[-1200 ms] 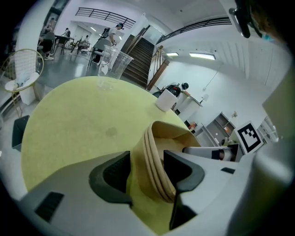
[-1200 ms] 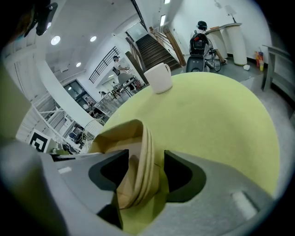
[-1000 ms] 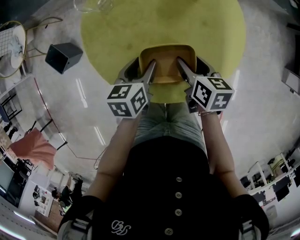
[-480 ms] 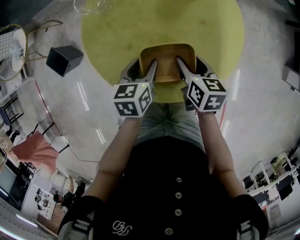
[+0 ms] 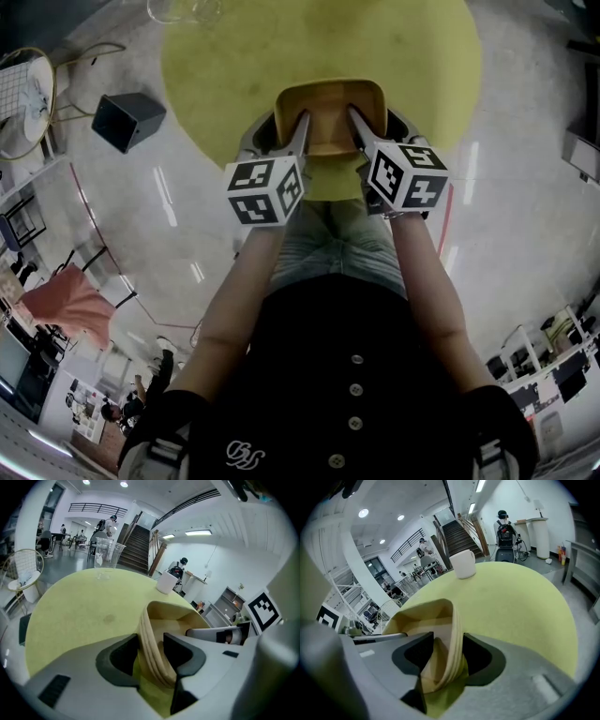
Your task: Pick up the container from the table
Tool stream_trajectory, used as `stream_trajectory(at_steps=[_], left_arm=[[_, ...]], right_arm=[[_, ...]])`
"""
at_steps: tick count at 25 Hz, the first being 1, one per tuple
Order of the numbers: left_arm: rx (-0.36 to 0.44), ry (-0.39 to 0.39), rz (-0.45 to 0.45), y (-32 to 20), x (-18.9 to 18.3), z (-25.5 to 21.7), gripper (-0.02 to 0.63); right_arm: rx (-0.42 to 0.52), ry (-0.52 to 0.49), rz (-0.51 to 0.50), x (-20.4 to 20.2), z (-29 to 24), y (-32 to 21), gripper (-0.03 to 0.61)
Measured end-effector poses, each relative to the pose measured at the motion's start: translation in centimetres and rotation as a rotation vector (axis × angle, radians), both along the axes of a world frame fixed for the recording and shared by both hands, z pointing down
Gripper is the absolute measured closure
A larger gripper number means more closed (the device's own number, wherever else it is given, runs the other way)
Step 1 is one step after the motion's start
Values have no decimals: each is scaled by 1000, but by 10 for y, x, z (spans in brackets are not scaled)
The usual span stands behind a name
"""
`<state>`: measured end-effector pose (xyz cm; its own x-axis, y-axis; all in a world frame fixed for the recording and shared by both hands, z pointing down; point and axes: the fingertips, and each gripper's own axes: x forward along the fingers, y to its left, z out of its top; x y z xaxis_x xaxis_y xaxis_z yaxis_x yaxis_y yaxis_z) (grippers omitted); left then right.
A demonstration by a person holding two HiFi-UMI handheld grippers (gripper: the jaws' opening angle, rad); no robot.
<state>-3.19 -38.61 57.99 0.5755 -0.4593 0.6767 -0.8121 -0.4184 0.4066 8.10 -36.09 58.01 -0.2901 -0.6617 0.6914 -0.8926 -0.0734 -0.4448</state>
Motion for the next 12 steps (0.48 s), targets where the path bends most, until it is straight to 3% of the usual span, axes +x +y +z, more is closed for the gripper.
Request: stream_trajectory(at_steps=[5, 12], left_arm=[[2, 54, -57, 5, 3, -7, 434], [88, 99, -81, 7, 12, -45, 436]], right_arm=[[11, 22, -24, 4, -10, 6, 385], [90, 26, -16, 12, -45, 10, 385]])
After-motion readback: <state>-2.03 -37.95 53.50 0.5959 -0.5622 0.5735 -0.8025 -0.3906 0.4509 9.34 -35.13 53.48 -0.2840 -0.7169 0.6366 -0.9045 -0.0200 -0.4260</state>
